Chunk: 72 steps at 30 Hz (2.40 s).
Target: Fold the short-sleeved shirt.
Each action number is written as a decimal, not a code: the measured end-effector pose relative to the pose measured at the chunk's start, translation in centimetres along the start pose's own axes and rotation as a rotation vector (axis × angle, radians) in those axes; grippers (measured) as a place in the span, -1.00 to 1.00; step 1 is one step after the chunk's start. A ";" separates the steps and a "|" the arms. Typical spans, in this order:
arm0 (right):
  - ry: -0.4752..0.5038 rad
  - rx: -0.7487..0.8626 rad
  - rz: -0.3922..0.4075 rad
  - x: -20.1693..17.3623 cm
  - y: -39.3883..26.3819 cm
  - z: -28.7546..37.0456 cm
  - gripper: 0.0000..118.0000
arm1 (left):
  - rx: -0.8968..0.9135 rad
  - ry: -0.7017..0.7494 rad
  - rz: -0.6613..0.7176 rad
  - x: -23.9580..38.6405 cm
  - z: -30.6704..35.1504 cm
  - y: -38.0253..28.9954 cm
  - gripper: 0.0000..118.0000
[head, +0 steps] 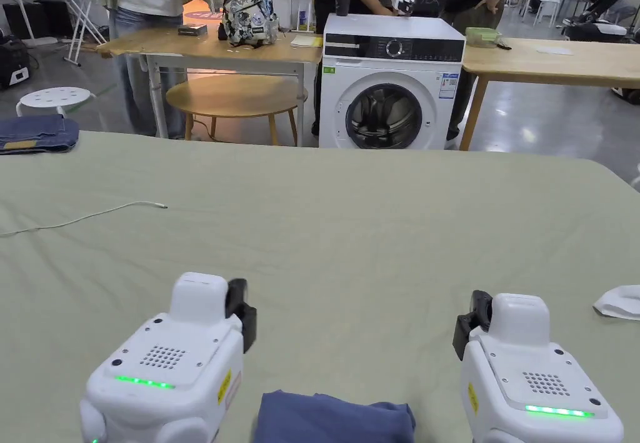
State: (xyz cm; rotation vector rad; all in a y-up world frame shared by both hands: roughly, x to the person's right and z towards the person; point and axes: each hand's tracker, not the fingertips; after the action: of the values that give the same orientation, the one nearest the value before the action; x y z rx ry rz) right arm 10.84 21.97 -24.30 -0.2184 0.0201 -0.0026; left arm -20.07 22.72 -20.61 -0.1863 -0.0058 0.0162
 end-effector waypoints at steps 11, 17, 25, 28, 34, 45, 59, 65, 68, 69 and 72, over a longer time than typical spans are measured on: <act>0.006 0.206 0.009 -2.2 2.7 3.1 -1.00 | 0.165 0.179 0.036 -4.0 2.3 0.7 -1.00; 0.001 0.249 0.037 -2.4 2.8 4.9 -1.00 | 0.180 0.210 0.019 -5.3 3.4 1.0 -1.00; 0.143 -0.151 0.077 -4.9 -4.4 6.5 -1.00 | 0.130 0.206 0.061 -6.0 3.2 0.2 -1.00; 0.203 -0.316 0.130 -6.2 -8.1 6.2 -1.00 | 0.116 0.196 0.067 -5.9 3.4 -0.2 -1.00; 0.148 -0.525 0.127 -7.1 -13.3 2.7 -1.00 | 0.074 0.181 0.056 -5.9 4.3 -1.5 -1.00; 0.135 -0.514 0.139 -7.1 -13.0 2.5 -1.00 | -0.353 -0.127 0.246 -7.8 4.4 -6.6 -1.00; 0.165 -0.522 0.122 -6.9 -12.6 2.8 -1.00 | -0.732 -0.705 0.726 -9.9 -3.6 -12.2 0.31; 0.169 -0.522 0.125 -6.2 -13.3 2.1 -1.00 | -0.847 -0.801 0.772 -6.7 -5.7 -14.8 0.43; 0.169 -0.523 0.120 -6.4 -13.1 2.2 -1.00 | -0.859 -0.907 0.794 -5.4 -6.6 -16.2 0.40; 0.169 -0.520 0.122 -6.4 -13.2 2.3 -1.00 | -0.855 -0.922 0.838 -5.4 -6.9 -16.3 0.37; 0.162 -0.513 0.118 -6.5 -13.1 2.5 -1.00 | -0.933 -0.813 0.936 -5.5 -8.0 -17.3 -0.31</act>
State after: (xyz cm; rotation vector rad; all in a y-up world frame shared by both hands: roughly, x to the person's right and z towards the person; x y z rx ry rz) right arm 4.34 9.73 -18.89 -0.7295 0.1966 0.1036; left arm -25.27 4.14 -25.30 -1.0923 -0.7479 1.0363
